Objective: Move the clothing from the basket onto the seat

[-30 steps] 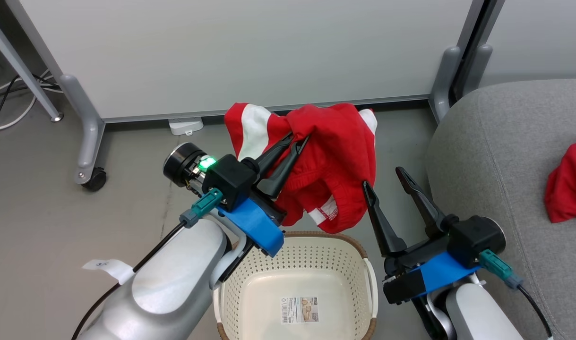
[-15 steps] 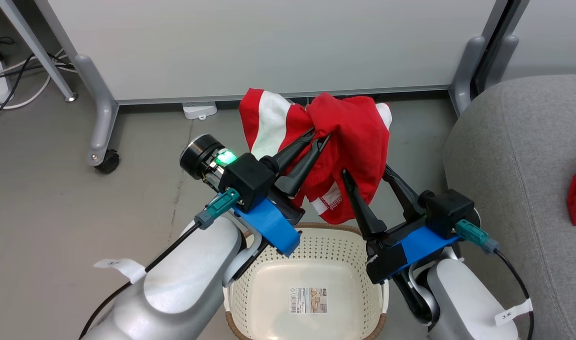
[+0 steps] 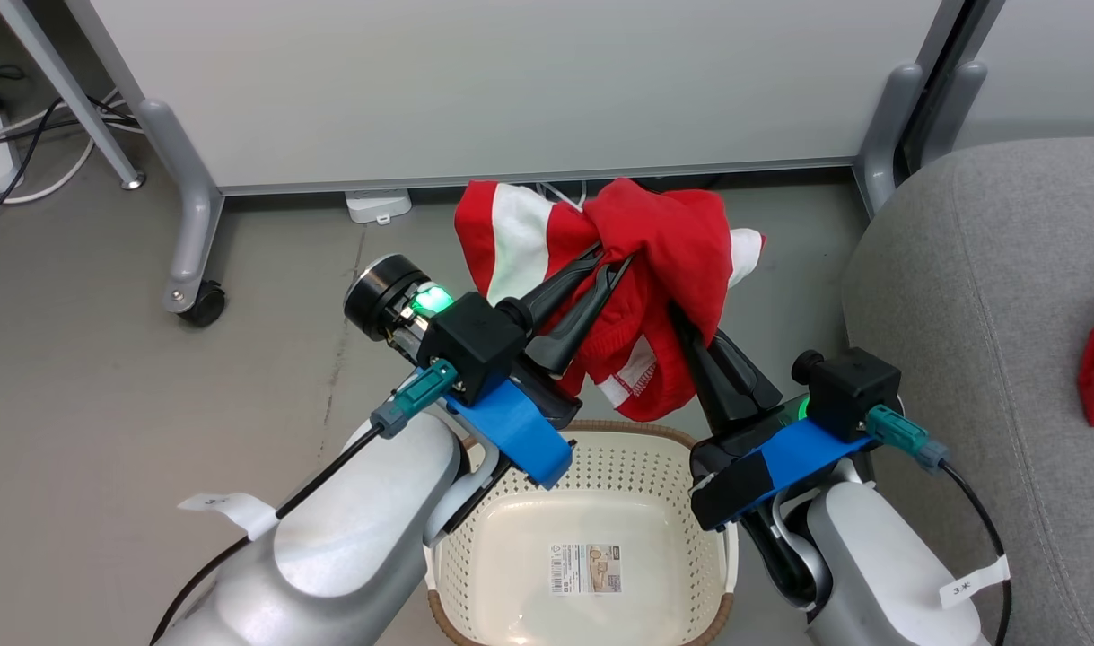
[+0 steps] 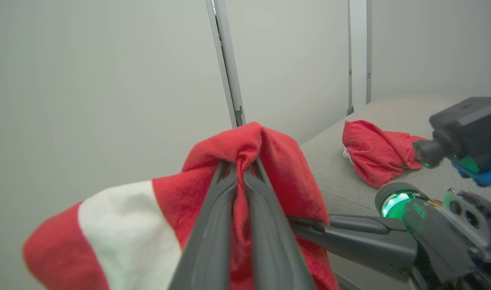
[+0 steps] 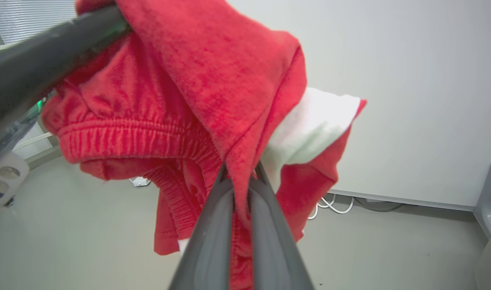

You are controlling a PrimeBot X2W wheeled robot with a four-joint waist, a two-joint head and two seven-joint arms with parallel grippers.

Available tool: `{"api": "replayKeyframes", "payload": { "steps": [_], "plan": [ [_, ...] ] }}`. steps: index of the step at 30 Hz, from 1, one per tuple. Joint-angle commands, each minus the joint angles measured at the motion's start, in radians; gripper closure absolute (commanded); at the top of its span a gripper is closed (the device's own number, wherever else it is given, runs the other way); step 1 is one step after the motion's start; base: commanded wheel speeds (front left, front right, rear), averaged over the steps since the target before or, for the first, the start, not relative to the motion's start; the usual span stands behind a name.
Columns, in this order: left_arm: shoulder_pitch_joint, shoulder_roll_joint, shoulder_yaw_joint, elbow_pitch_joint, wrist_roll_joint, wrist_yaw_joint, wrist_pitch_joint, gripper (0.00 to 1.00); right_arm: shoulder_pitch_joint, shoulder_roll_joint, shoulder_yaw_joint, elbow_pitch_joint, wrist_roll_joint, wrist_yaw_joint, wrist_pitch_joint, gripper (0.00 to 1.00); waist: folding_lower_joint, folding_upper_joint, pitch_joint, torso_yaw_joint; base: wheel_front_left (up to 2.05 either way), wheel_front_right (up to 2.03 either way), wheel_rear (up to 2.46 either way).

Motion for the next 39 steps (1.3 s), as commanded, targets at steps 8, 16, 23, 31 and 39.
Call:
{"api": "replayKeyframes", "payload": {
  "steps": [8,16,23,31,39],
  "plan": [
    [-0.011,0.005,0.004,0.000,0.006,-0.001,-0.005,1.00,-0.005,-0.001,-0.004,0.003,-0.010,0.000,0.000,1.00,-0.0001,-0.0001,-0.006,-0.003,0.00,0.00,0.00],
    [-0.003,0.004,0.007,0.004,0.008,-0.001,-0.005,1.00,0.005,-0.001,-0.007,-0.001,-0.012,0.000,0.000,1.00,-0.0001,-0.0001,-0.012,-0.005,0.00,0.00,0.00],
    [0.010,-0.005,0.027,-0.003,0.032,-0.001,-0.005,0.00,0.012,-0.001,-0.016,-0.010,-0.018,0.000,0.000,1.00,-0.0001,-0.0001,-0.013,-0.004,0.00,0.00,0.00],
    [0.020,0.000,0.040,-0.012,0.051,-0.001,-0.005,0.00,0.024,-0.002,-0.034,-0.016,-0.022,0.000,0.000,1.00,-0.0001,-0.0001,-0.011,-0.009,0.00,0.00,0.00],
    [0.021,0.011,0.044,-0.019,0.062,-0.002,-0.005,0.00,0.018,-0.002,-0.059,-0.034,-0.031,0.000,0.000,1.00,-0.0001,-0.0001,0.014,-0.068,0.00,0.00,0.00]
  ]
}}
